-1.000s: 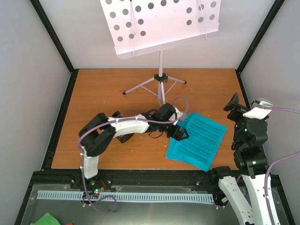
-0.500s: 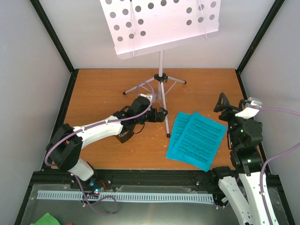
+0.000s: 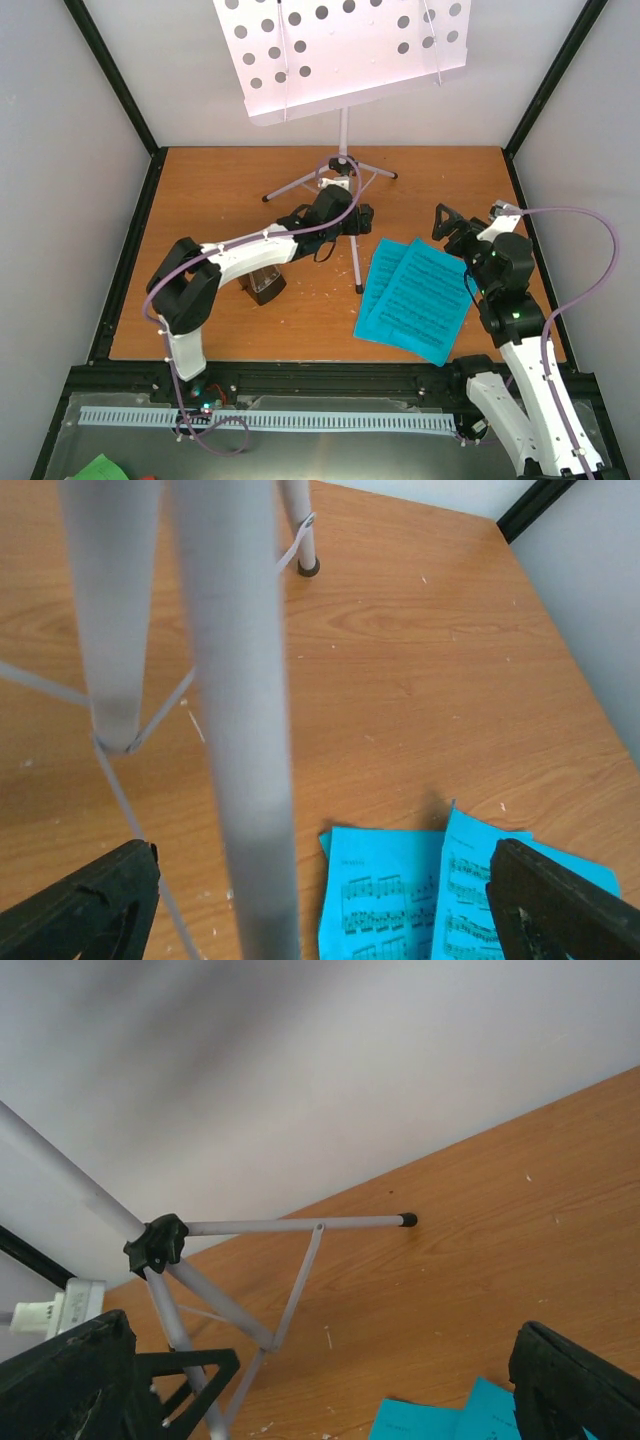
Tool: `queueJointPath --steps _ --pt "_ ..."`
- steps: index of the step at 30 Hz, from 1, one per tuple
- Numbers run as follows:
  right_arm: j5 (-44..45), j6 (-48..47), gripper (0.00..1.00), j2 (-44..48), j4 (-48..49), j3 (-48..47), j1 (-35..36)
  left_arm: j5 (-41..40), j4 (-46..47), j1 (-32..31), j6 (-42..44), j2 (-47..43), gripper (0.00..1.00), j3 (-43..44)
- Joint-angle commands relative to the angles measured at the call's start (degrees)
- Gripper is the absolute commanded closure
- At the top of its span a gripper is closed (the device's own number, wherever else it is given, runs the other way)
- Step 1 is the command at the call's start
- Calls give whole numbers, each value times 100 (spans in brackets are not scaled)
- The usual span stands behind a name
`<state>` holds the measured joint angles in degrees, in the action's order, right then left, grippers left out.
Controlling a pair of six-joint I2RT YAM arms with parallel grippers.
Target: Pack up the instrument practice props
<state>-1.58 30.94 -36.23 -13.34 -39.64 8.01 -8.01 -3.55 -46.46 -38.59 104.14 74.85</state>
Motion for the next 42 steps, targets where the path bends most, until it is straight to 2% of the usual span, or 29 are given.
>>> queueJointPath --steps 1,4,7,12,15,18,22,26,30,34,37,39,42 --pt "4 140 0 183 -49 94 -28 -540 -276 -175 393 345 17 522" --pt "72 91 0 278 -118 105 -28 -829 -478 -197 440 404 28 571" --pt "100 70 0 314 -126 145 -28 -909 -235 -197 537 260 40 334" --pt "52 131 0 246 -90 163 -28 -1179 -325 -200 690 208 69 291" --pt "-40 192 0 224 -66 141 -28 -1221 -489 -188 669 168 83 284" --pt "-61 217 0 222 -95 137 -28 -1072 -523 -177 723 8 92 138" --pt "-60 226 0 48 -325 2 -27 -749 -524 -114 960 -479 97 -423" --pt "-574 242 0 -356 -492 -153 -30 382 -48 40 1832 -1352 98 -1496" --pt "-1940 290 1 -749 251 78 -20 1305 49 108 3030 -2036 97 -2172" --pt "-3057 577 6 -1130 1293 324 1 1356 -8 144 3346 -2111 95 -2332" --pt "-3406 605 9 -1449 1751 270 276 1472 165 146 3474 -2087 90 -2315" --pt "-3400 426 10 -1702 1816 88 702 1483 357 146 3558 -2084 80 -2353" --pt "-3248 150 16 -2172 1796 -222 1318 1294 629 149 3560 -2117 49 -2438"
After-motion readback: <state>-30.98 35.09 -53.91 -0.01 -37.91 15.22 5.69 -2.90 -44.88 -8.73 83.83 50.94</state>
